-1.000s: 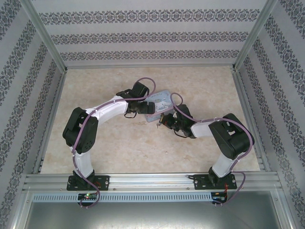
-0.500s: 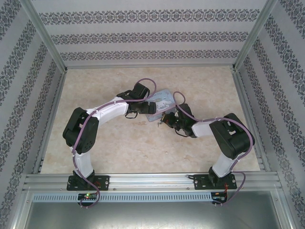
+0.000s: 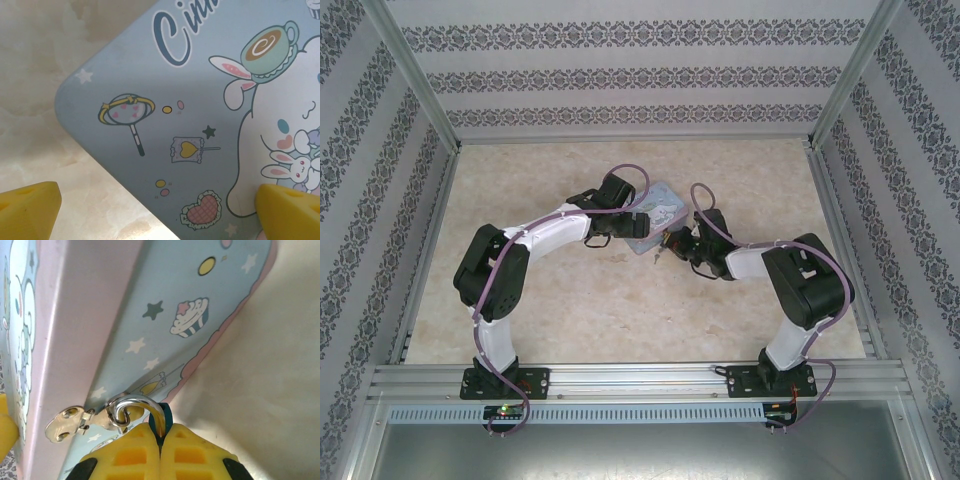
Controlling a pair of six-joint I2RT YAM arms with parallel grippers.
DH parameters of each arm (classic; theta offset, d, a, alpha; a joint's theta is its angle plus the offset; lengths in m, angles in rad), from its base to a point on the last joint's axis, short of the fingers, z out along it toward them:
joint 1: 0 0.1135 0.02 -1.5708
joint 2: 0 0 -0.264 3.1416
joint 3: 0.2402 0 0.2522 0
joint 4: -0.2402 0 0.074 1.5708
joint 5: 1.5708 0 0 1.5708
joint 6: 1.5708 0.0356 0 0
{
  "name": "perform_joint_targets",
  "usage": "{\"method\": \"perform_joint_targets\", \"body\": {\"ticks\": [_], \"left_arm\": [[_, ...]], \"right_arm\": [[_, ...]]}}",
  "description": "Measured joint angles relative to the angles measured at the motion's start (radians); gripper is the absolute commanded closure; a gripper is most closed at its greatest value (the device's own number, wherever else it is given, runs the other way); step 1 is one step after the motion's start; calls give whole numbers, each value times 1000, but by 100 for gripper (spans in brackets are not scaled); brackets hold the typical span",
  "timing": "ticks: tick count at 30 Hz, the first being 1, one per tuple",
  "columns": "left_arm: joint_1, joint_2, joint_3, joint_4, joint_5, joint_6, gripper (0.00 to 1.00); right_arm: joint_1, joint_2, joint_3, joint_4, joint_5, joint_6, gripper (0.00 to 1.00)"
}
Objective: Unlock a padlock with a key
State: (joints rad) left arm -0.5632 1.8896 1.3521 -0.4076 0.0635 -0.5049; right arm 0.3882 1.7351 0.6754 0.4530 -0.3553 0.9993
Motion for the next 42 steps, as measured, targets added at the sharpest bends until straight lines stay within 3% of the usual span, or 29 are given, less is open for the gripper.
{"method": "perform_joint_targets", "body": {"ticks": [18,25,27,31,42], "left_arm": [[0,8,2,16,10,0,0],[0,10,24,-17,13,1,0],[0,13,33,-32,26,1,0],[0,13,44,-61,49,1,0],[17,-10,48,-130,90,9,0]], "right_arm": [[-158,74,112,-73,-97,-53,100],[-290,74,71,-68,-129,-68,100],[-322,65,59,-63,-134,-75,89],[-365,40,11,-39,-158,-86,56],[-531,-216,-145,-92,-172,-86,22]]}}
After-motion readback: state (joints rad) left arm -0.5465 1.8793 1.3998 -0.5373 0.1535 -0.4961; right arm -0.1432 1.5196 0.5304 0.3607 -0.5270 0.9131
